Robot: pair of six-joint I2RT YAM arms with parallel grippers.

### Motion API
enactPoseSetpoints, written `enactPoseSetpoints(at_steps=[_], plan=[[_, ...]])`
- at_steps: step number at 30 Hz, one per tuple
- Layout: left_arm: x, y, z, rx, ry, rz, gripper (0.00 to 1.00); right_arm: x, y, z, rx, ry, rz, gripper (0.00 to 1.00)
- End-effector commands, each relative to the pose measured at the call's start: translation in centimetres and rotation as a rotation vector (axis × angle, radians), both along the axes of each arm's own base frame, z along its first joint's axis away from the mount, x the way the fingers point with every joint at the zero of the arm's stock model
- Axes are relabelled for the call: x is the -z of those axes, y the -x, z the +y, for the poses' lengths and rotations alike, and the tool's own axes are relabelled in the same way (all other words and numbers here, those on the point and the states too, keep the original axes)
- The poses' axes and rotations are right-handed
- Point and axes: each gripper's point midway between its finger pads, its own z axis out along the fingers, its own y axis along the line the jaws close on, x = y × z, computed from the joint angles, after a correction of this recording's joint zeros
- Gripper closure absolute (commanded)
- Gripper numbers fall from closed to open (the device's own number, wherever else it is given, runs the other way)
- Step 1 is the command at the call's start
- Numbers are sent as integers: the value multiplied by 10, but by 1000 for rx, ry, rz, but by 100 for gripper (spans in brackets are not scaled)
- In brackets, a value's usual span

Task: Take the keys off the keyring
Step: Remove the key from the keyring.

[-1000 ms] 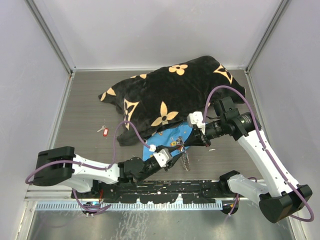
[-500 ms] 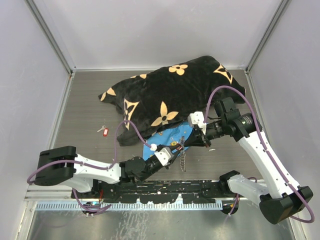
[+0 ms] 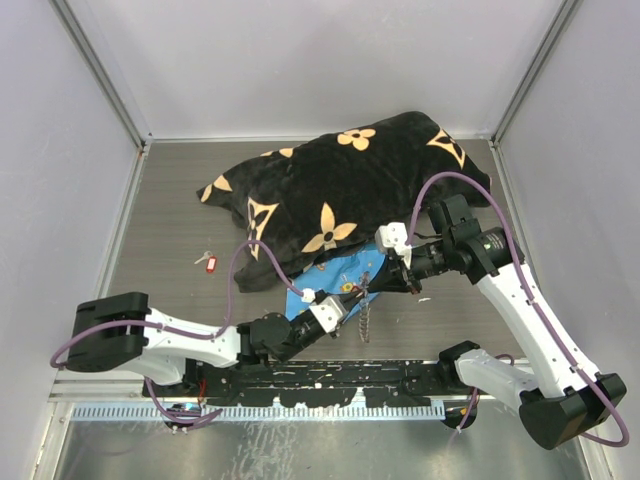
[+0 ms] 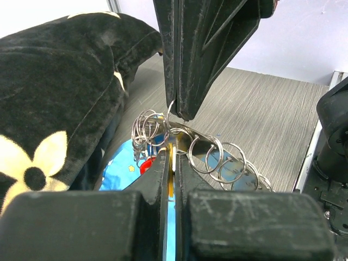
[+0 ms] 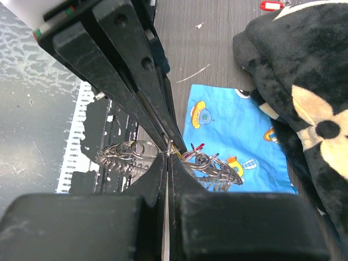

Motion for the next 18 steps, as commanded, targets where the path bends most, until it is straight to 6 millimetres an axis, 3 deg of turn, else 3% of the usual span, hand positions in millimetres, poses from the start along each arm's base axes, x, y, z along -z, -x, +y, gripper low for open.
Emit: enactPoseSetpoints(at_steps=[1,5,18], plan=[[-33,4,10,10,52,-38,100,-9,-8,-2,24,-8,-86,99],[-38,10,17,46,-19,-63,100,-2,-12,-7,18,32,-148,99],[-44,15,6,104,-189,-166,100,4,-6,-7,-34,45,-195,99]])
